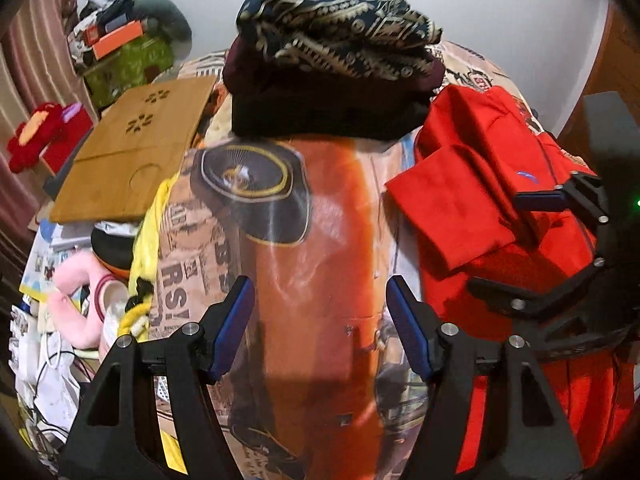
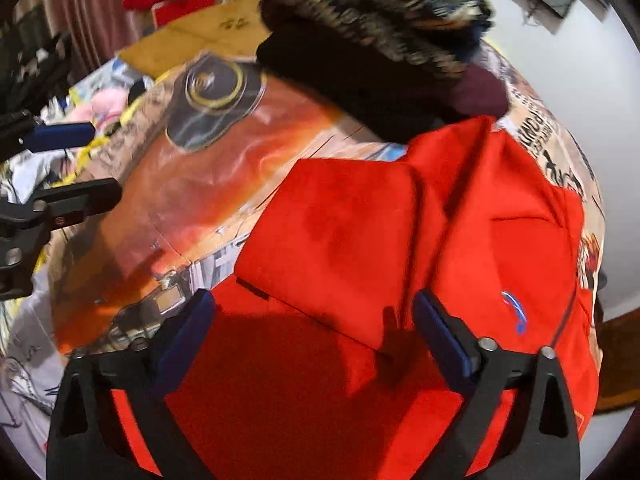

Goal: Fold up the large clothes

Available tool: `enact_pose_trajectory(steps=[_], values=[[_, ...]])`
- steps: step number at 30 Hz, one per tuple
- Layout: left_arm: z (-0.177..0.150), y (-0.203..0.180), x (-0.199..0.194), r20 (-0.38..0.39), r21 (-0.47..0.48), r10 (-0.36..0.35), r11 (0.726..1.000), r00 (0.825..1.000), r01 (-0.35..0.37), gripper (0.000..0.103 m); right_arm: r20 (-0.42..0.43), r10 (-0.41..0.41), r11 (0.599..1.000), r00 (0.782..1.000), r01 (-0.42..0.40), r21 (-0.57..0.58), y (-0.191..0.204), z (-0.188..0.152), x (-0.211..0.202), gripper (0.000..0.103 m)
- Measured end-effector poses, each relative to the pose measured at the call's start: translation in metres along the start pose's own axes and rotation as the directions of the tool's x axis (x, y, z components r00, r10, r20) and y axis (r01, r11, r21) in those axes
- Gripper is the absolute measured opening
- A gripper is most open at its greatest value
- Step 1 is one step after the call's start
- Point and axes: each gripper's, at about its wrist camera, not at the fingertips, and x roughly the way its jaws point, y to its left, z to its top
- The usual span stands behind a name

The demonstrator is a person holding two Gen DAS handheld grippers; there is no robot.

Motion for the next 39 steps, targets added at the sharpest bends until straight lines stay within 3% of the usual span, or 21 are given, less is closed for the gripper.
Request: enact_pose_trajectory(steps=[1, 4, 6, 8, 9, 14, 16, 22, 28, 33, 39], values=[[-0.001, 0.000, 0.002, -0.004, -0.002, 0.001, 1.000, 1.000, -0.001, 0.067, -0.014, -0.001, 1.000, 1.000, 0.000, -0.009, 0.003, 0.001, 0.005, 0.087], [-0.003, 0.004, 0.010, -0.020, -0.011, -0.003, 1.000, 1.000, 0.002, 0.067, -0.045, 0.004, 0.999, 0.999, -0.005, -0.035, 0.008, 0.003, 0.020, 0.065], [-0.004, 0.005, 0.014, -0.028, -0.019, -0.010, 1.000, 1.000, 0.009, 0.067, -0.034, -0.019, 0.999, 0.999, 0.017, -0.042, 0.008, 0.004, 0.022, 0.039], [-0.005, 0.004, 0.015, -0.030, -0.021, -0.015, 1.000, 0.999, 0.014, 0.067, -0.014, -0.016, 0.999, 1.000, 0.015, -0.034, 0.004, 0.004, 0.018, 0.018], [-0.006, 0.003, 0.015, -0.029, -0.019, -0.018, 1.000, 0.999, 0.017, 0.067, -0.001, -0.002, 1.000, 1.000, 0.002, -0.017, 0.001, 0.004, 0.013, 0.014], [-0.008, -0.007, 0.015, -0.034, 0.007, -0.016, 1.000, 0.999, 0.017, 0.067, 0.070, 0.087, 0.986, 0.994, -0.095, 0.134, -0.034, 0.005, -0.018, 0.007], [-0.008, -0.013, 0.014, -0.036, 0.015, -0.021, 1.000, 0.999, 0.022, 0.067, 0.106, 0.120, 0.963, 0.987, -0.141, 0.228, -0.055, 0.006, -0.036, 0.006], [0.006, -0.045, 0.002, -0.009, 0.067, -0.056, 0.996, 0.998, 0.056, 0.067, 0.272, 0.087, 0.919, 0.958, -0.183, 0.350, -0.099, 0.017, -0.099, 0.005], [0.024, -0.090, 0.009, -0.012, 0.156, -0.090, 0.984, 0.996, 0.091, 0.067, 0.409, -0.039, 0.871, 0.912, -0.169, 0.461, -0.153, 0.014, -0.153, 0.005], [0.038, -0.118, 0.049, -0.066, 0.220, -0.038, 0.974, 0.997, 0.052, 0.067, 0.450, -0.172, 0.813, 0.876, -0.131, 0.567, -0.207, -0.015, -0.190, 0.005], [0.051, -0.132, 0.103, -0.093, 0.249, 0.076, 0.967, 0.993, -0.051, 0.067, 0.392, -0.276, 0.722, 0.877, -0.080, 0.687, -0.265, -0.063, -0.194, 0.005]])
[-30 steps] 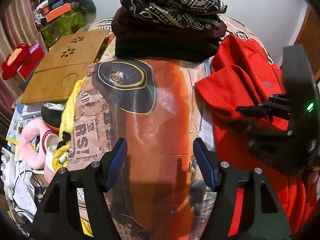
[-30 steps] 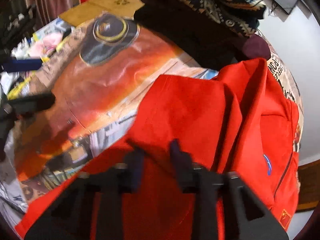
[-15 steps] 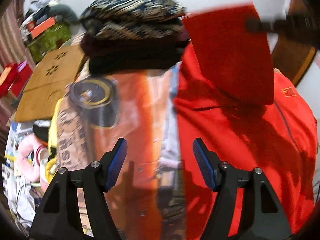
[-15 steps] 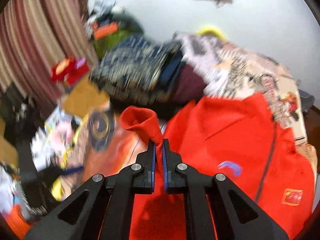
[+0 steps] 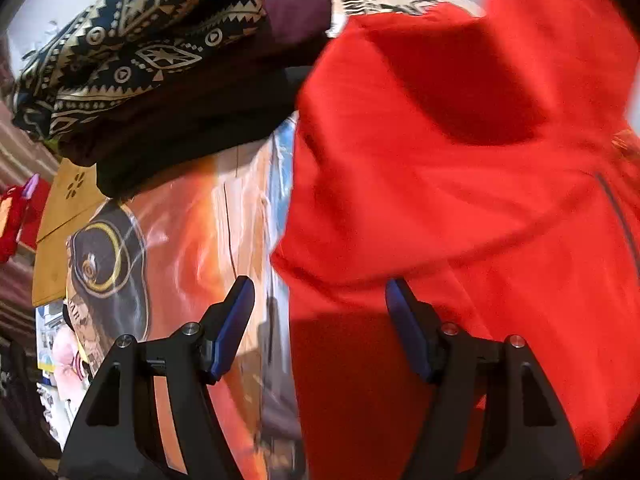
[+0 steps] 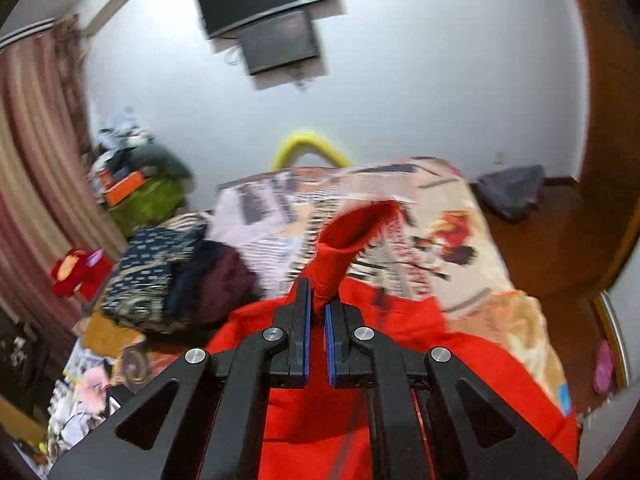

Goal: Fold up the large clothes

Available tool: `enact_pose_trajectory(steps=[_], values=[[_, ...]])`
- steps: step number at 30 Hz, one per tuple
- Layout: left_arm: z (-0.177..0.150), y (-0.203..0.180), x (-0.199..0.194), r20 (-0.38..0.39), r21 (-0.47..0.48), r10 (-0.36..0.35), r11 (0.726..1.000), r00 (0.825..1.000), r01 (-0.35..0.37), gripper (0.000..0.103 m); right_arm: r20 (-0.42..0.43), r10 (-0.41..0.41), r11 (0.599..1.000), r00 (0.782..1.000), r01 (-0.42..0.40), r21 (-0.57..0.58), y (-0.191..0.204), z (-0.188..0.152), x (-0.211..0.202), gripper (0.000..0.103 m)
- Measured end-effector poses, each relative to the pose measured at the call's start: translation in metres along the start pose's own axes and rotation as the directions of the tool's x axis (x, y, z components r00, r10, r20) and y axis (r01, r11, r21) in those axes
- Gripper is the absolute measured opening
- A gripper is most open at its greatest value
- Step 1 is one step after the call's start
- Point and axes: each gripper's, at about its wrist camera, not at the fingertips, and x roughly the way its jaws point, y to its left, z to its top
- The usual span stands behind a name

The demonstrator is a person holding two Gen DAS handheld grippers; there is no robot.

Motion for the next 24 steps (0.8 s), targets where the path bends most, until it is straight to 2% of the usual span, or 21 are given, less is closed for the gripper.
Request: enact_pose_trajectory(steps=[5, 11, 14, 18, 24], values=[[0.016, 0.013, 0.008, 0.022, -0.094, 0.042, 0.995, 0.999, -0.039, 0.067, -0.042, -0.092, 0.994, 0.995, 0.094, 0.049, -0.044, -0.024, -0.001, 0.005], [0.009, 0.046, 0.006, 0.039, -0.207, 0.097, 0.975, 0.995, -0.087, 0.067, -0.149, -0.126, 0.984, 0.981, 0.143, 0.106, -0.087, -0.065, 0.005, 0.005], [0.000, 0.060, 0.008, 0.043, -0.257, 0.079, 0.964, 0.996, -0.066, 0.073, -0.201, -0.134, 0.980, 0.970, 0.161, 0.121, -0.102, -0.088, 0.004, 0.005], [-0.007, 0.067, 0.012, 0.020, -0.292, 0.037, 0.956, 0.999, -0.029, 0.075, -0.267, -0.134, 0.972, 0.954, 0.179, 0.153, -0.122, -0.114, 0.003, 0.005], [-0.011, 0.057, 0.013, -0.011, -0.266, 0.023, 0.964, 1.000, -0.025, 0.077, -0.331, -0.136, 0.967, 0.934, 0.197, 0.159, -0.132, -0.149, 0.000, 0.006]])
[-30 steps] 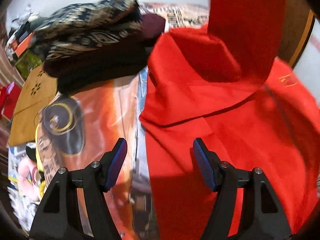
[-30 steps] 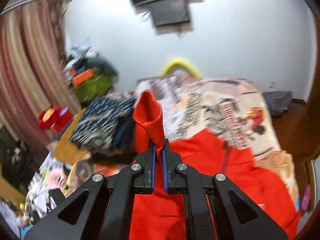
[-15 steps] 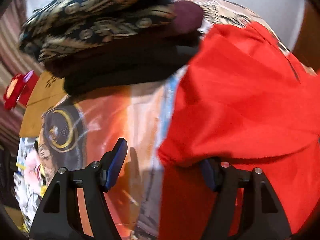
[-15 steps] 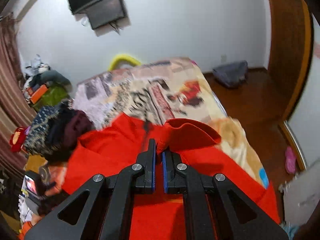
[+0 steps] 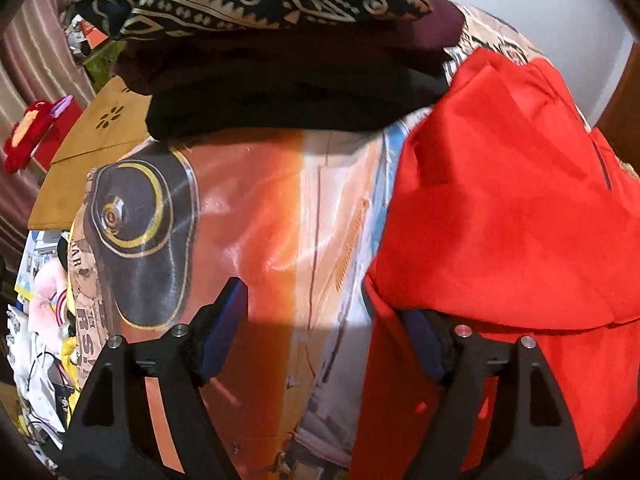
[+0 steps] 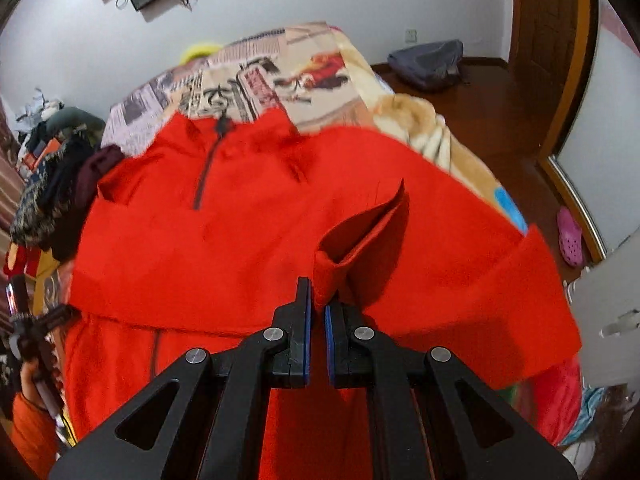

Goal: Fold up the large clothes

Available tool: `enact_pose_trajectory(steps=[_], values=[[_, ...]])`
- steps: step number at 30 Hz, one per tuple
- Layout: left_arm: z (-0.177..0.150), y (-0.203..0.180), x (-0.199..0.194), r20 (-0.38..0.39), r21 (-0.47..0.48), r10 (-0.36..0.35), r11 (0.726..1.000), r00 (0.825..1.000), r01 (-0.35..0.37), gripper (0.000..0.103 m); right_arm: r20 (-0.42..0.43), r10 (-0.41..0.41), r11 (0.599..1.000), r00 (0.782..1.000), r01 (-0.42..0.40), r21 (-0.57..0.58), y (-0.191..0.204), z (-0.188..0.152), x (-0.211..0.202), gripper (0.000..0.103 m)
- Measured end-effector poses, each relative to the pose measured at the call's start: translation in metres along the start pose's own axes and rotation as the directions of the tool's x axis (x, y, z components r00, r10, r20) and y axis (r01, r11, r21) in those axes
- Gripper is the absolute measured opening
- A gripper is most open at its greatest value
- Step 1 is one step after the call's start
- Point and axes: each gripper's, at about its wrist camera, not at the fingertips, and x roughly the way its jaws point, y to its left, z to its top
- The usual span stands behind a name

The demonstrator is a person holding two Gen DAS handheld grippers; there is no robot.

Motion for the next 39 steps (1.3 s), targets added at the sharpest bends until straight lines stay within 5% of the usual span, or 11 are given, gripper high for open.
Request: enact_pose_trajectory(steps=[5, 9, 15, 25, 32, 39], values=[[-0.003, -0.011, -0.014, -0.014, 0.096, 0.006, 0.995, 1.000, -0.004, 0.077, 0.005, -0.018, 0.998, 1.000, 0.018, -0.053, 0.003, -0.007, -0.010, 0.013], [-0.007, -0.017, -0.039, -0.004, 0.133, -0.042, 0.990, 0.999, 0.042, 0.077, -0.018, 0.023, 0.998, 1.000, -0.024, -0.060, 0.000, -0.010, -0.020, 0.050], [-0.006, -0.032, -0.088, 0.077, 0.190, -0.125, 0.976, 0.989, 0.109, 0.077, 0.068, 0.025, 0.998, 0.997, -0.022, -0.051, -0.009, -0.008, -0.051, 0.050], [0.019, -0.107, -0.130, 0.177, 0.290, -0.240, 0.939, 0.954, 0.183, 0.077, 0.174, -0.018, 0.991, 0.985, -0.006, 0.135, -0.083, 0.004, -0.093, 0.050], [0.027, -0.160, -0.119, 0.143, 0.332, -0.296, 0.913, 0.944, 0.236, 0.077, 0.099, -0.060, 0.957, 0.993, 0.029, 0.290, -0.133, -0.017, -0.069, 0.050], [0.015, -0.182, -0.084, 0.049, 0.311, -0.313, 0.907, 0.948, 0.283, 0.077, 0.002, 0.050, 0.861, 0.999, -0.044, 0.507, -0.175, -0.043, -0.022, 0.050]])
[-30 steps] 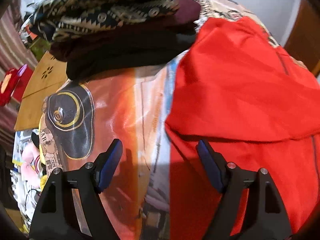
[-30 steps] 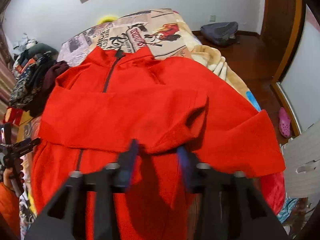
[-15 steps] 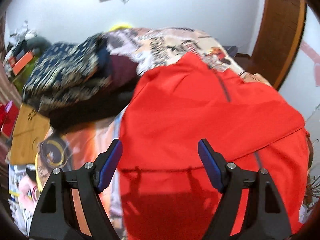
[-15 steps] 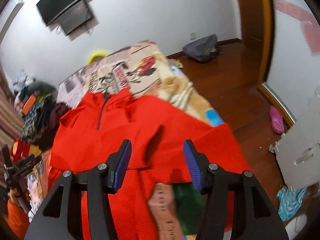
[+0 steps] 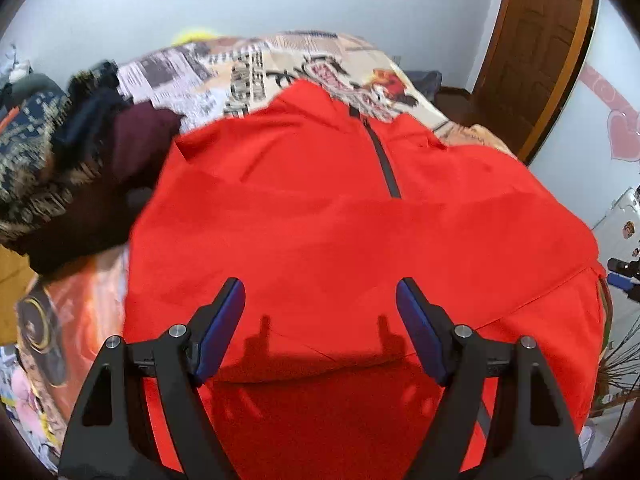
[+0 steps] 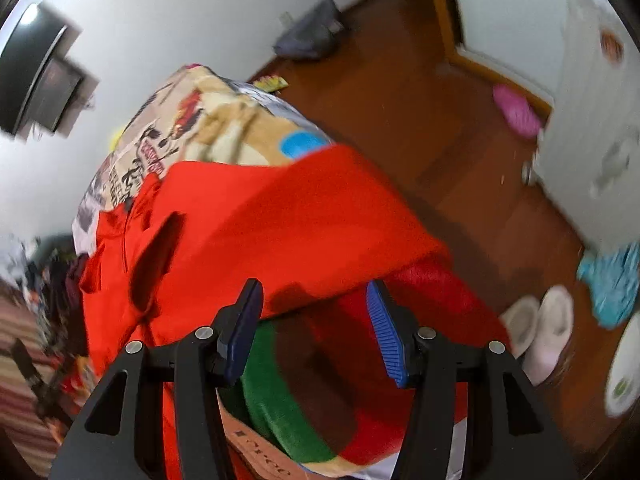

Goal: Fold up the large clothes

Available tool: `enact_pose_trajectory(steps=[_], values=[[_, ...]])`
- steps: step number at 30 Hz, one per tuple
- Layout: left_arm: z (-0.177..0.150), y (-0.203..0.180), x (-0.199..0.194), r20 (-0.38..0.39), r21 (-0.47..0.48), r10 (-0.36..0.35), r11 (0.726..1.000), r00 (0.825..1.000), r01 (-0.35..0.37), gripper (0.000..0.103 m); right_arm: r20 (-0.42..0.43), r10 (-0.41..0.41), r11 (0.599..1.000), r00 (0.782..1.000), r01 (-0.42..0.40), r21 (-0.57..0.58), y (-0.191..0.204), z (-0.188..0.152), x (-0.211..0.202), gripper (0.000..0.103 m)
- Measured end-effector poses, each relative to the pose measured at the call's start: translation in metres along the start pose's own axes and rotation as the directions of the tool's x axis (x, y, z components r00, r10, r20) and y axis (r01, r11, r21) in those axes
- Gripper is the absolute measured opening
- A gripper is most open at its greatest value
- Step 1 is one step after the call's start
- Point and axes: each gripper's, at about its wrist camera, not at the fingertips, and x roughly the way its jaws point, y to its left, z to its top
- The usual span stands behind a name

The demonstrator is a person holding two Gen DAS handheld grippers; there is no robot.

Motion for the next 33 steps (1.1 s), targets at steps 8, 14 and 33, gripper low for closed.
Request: enact_pose_trajectory(steps=[8, 14, 33], values=[[-0.006, 0.009, 0.020, -0.046, -0.084, -0.043, 0.996, 0.998, 0.039, 0.077, 0.056, 0.072, 0.979, 0.996, -0.081, 0.187, -0.025, 0.014, 0.018, 0.050], [-0.009, 0.015, 0.025, -0.059, -0.115, -0.040, 0.993, 0.997, 0.033, 0.077, 0.125, -0.012, 0.977, 0.992, -0.015, 0.215, -0.018, 0.032, 0.024, 0.038], [-0.020, 0.040, -0.008, 0.016, -0.165, -0.031, 0.986, 0.999, 0.033, 0.077, 0.269, 0.311, 0.899, 0.912, -0.190, -0.395, 0.190, 0.018, -0.075, 0.010]])
